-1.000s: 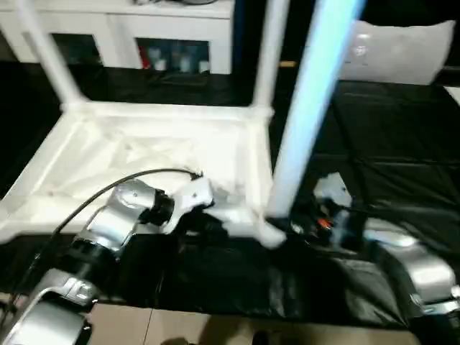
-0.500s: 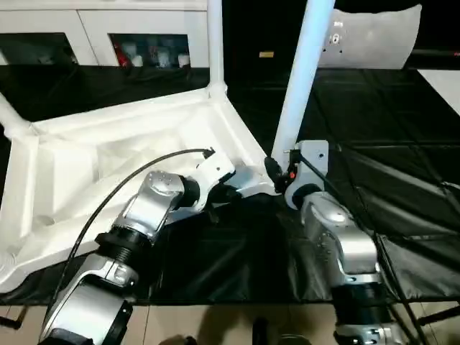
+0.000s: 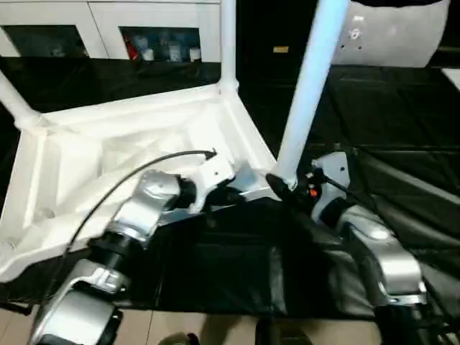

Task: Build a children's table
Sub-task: Rotate leg to tighten

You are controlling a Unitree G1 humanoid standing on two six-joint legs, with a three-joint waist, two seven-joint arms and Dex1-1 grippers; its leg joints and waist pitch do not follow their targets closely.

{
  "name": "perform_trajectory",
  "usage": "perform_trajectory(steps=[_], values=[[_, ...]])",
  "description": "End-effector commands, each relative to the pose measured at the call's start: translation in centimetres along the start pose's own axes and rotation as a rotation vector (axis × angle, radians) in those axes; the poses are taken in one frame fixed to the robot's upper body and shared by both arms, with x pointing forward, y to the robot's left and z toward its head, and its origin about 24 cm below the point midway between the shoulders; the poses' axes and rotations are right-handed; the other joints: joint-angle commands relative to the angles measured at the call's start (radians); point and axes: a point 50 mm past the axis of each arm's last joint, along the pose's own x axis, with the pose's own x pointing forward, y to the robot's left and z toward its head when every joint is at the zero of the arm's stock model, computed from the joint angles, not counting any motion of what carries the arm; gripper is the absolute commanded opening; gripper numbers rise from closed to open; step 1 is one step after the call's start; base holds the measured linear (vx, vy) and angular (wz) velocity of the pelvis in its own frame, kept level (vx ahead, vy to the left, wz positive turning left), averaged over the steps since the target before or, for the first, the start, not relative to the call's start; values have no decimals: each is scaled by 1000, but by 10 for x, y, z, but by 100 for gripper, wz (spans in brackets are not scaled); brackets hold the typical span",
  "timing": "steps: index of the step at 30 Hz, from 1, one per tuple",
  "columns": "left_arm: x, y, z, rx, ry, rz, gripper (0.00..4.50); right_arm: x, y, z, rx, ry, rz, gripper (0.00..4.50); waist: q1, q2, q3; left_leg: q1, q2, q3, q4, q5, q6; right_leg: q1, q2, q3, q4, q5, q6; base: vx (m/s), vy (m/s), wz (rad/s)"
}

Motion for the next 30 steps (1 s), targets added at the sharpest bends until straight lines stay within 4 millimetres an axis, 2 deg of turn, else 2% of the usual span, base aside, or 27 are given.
perform_trajectory(steps=[1, 2, 4, 5, 6, 7, 9, 11, 13, 15, 16, 18, 19, 24, 26, 30], values=[[6, -15, -6, -15, -47, -123, 0, 4, 14, -7, 12, 33, 188, 420, 13, -26, -76, -33, 92, -27, -40, 34, 203, 72, -107, 79, -49, -128, -242, 51, -65, 3], [3, -16, -7, -5, -47, -156, 0, -1, 9, -4, -24, 50, 247, 420, 16, -27, -81, -38, 89, -28, -32, 89, 223, 74, -104, 74, -38, -49, -252, 42, -72, 2], [-1, -17, -9, 9, -25, -189, 0, -6, 4, -2, -55, 74, 313, 420, 17, -27, -89, -45, 82, -28, -21, 135, 250, 78, -100, 66, -24, 42, -266, 31, -66, 2], [-2, -17, -11, 12, -12, -195, 0, -7, 4, -2, -62, 79, 328, 420, 19, -23, -83, -44, 84, -27, -20, 131, 265, 69, -96, 61, -30, 34, -266, 8, -56, 5], [-3, -17, -12, 15, 0, -201, 0, -7, 3, -2, -68, 85, 343, 420, 22, -21, -81, -43, 87, -28, -20, 120, 266, 68, -96, 58, -34, 3, -262, 8, -56, 5], [-5, -17, -15, 23, 32, -215, 0, -9, 2, -2, -83, 101, 373, 420, 28, -18, -82, -43, 92, -30, -20, 114, 260, 70, -94, 54, -37, -57, -244, -3, -56, 2], [-11, -18, -23, 33, 109, -257, 0, -11, -4, -3, -130, 144, 428, 420, 37, -16, -79, -37, 100, -30, -21, 88, 231, 65, -89, 50, -46, -170, -216, 0, 0, 0], [-13, -19, -27, 40, 141, -283, 0, -10, -6, -3, -147, 157, 444, 420, 42, -15, -77, -36, 102, -29, -22, 68, 213, 64, -90, 50, -51, -219, -204, 0, 0, 0], [-17, -25, -29, 47, 160, -363, 0, -7, -10, 1, -158, 153, 500, 420, 51, -14, -78, -31, 106, -28, -25, 36, 167, 65, -90, 50, -58, -291, -185, 0, 0, 0], [-18, -27, -29, 50, 159, -385, 0, -7, -10, 1, -155, 150, 520, 420, 56, -12, -80, -31, 111, -30, -25, 44, 160, 63, -91, 50, -54, -270, -188, 0, 0, 0], [-18, -28, -28, 55, 159, -405, 0, -6, -9, 2, -149, 148, 547, 406, 57, -14, -83, -30, 114, -30, -25, 46, 159, 64, -92, 50, -50, -258, -195, 0, 0, 0], [-19, -30, -28, 63, 159, -424, 0, -7, -9, 4, -129, 142, 598, 396, 64, -13, -85, -30, 117, -30, -22, 61, 167, 63, -92, 51, -43, -217, -209, 0, 0, 0], [-19, -30, -27, 76, 165, -435, 0, -8, -8, 5, -105, 145, 659, 378, 68, -16, -89, -32, 117, -31, -19, 78, 181, 65, -93, 49, -34, -173, -222, 0, 0, 0], [-21, -27, -27, 91, 181, -430, 0, -11, -9, 7, -84, 169, 743, 360, 77, -16, -92, -33, 116, -30, -17, 84, 183, 64, -93, 48, -36, -171, -218, 0, 0, 0], [-23, -26, -28, 92, 187, -433, 0, -11, -11, 9, -82, 170, 758, 325, 82, -20, -94, -31, 113, -28, -17, 73, 167, 65, -94, 48, -39, -189, -214, 0, 0, 0], [-25, -27, -30, 92, 196, -434, 0, -11, -12, 10, -75, 170, 774, 288, 87, -23, -96, -32, 110, -27, -16, 74, 152, 67, -92, 48, -39, -202, -206, 0, 0, 0]])
